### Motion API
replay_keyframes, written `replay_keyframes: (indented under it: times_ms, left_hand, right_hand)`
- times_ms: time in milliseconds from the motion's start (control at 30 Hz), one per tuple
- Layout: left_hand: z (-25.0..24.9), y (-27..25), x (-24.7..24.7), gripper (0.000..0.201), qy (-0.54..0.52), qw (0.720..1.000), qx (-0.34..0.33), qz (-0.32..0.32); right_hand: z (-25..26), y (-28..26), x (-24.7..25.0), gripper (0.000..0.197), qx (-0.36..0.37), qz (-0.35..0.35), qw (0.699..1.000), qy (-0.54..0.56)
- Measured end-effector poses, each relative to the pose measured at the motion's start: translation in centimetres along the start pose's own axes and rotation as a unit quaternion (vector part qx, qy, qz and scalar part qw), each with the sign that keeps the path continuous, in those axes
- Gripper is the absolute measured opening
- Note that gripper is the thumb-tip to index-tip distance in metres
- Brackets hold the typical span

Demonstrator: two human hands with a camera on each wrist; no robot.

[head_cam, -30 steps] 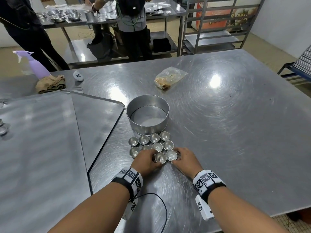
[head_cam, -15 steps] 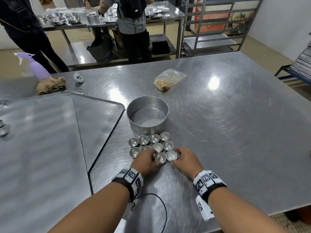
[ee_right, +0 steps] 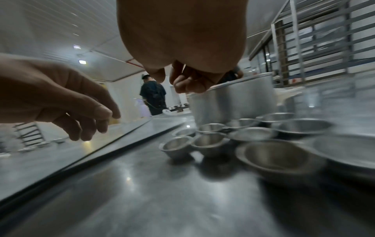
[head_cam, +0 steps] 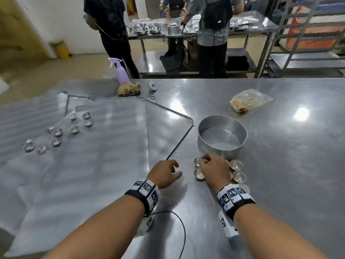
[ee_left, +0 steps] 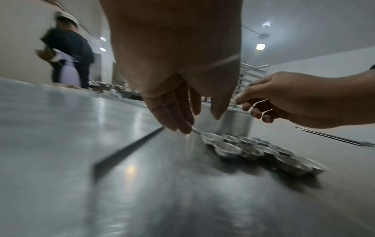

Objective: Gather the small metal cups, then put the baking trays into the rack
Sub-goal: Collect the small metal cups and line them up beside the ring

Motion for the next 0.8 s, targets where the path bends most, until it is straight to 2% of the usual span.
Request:
replay_keyframes:
  times_ms: [133,333,567,733,800]
  left_hand:
    - [8.3,-1.5,7.2,0.034,0.002,0.995,0.069,-0.067]
    - [21.7,-4.6,15.7,0.033,-0.011,0.977,0.169,-0.126]
    - [37.4,-8.3,22.6,0.028,-0.031,0.946,0.273,-0.172]
    - [46.7,-9.7,26.5,0.023,-0.053,0.918,0.336,-0.203]
    - [49.5,-9.5,28.1,0.027,-0.058,0.914,0.341,-0.210]
  right_hand:
    - [8.2,0.5,-7.1,0.013,0.075,0.065,0.995,0.003]
    - [19.5,-0.6,-17.7,0.017,0.119,0.161,0.980,-0.003]
    - [29.6,-2.6,-31.5,0.026,0.175,0.310,0.933,-0.051]
    - [35.7,-3.0,-39.4,0.030,0.203,0.350,0.912,-0.069]
    - [38.1,-2.8,-42.2,0.033,0.208,0.356,0.908,-0.069]
Point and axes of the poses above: each hand's wrist, its own y-axis towards the middle knuckle, its own x-axis out of the back of the hand, z = x × y, the point moved 9 cm from there along y, towards the middle knuckle, and after that the axes turned 8 degrees about -z, right-handed, at the moved point
